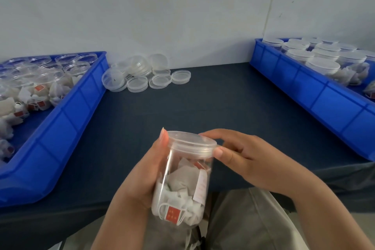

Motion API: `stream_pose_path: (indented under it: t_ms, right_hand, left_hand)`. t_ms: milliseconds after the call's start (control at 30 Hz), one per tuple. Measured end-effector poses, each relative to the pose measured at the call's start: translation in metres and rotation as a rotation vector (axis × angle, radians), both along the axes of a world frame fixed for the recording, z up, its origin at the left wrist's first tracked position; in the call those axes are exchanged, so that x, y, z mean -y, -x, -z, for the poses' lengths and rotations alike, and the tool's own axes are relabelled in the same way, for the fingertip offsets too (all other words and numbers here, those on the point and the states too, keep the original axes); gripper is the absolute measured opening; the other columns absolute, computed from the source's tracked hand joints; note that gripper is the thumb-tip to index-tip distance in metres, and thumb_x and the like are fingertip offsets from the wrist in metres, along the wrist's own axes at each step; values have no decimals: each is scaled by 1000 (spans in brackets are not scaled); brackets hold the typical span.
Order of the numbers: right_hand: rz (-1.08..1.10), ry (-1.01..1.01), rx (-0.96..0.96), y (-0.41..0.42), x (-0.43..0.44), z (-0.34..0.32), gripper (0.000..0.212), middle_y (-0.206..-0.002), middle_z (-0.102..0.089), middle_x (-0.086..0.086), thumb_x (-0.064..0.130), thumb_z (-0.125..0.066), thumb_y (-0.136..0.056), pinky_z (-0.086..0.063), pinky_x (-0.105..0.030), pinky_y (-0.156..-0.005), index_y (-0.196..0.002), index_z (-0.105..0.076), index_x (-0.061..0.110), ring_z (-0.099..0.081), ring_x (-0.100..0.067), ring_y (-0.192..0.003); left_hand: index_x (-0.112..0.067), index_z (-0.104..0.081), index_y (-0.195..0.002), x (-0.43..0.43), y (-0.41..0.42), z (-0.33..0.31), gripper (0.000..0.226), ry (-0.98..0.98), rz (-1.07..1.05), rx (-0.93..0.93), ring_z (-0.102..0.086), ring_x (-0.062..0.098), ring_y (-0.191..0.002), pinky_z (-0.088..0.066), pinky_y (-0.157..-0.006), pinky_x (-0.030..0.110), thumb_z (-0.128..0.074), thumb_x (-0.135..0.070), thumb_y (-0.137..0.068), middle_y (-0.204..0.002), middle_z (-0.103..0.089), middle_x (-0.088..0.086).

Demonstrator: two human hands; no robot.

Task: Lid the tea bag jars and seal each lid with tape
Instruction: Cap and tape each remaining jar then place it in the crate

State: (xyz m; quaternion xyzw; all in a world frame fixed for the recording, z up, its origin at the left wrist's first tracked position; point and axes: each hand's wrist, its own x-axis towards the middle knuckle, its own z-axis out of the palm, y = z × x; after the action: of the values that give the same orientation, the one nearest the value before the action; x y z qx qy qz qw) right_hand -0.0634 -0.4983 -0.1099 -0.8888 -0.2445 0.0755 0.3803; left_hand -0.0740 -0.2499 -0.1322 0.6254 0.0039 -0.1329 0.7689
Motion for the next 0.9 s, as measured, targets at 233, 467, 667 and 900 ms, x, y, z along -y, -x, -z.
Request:
stream_pose_path:
  t_ms: [233,467,667,900]
  right_hand:
    - [-1,-116,18,4,-10,4,47,-139,-58,40,81,-35,-101,-48,-28,-104,-142,-51,63,-55,10,-131]
    - [212,-36,131,10,-24,6,48,-119,-64,43,90,-28,-95,-58,-26,-85,-134,-46,70,-64,11,-106]
    - [279,1,130,19,-39,10,54,-103,-72,26,85,-28,-95,-59,-33,-76,-138,-47,60,-67,1,-89]
    - [234,26,102,17,-38,15,44,-104,-64,38,75,-34,-97,-47,-16,-62,-138,-42,63,-64,9,-92]
  left_hand:
    - [-37,-83,-108,-2,-9,0,91,-117,51,156,-79,21,-104,-63,-77,27,-69,-103,-47,-111,-81,5]
    - [-51,-71,-122,5,-9,-1,56,-450,-194,351,-69,-9,-107,-59,-84,18,-30,-80,-97,-114,-75,-25]
    - [-55,-47,-133,18,0,-1,62,-562,-310,415,-55,-21,-115,-51,-87,15,-41,-93,-84,-120,-54,-50]
    - [-52,-44,-123,15,-3,3,89,-635,-314,529,-59,-13,-113,-47,-79,1,-74,-97,-52,-123,-55,-37]
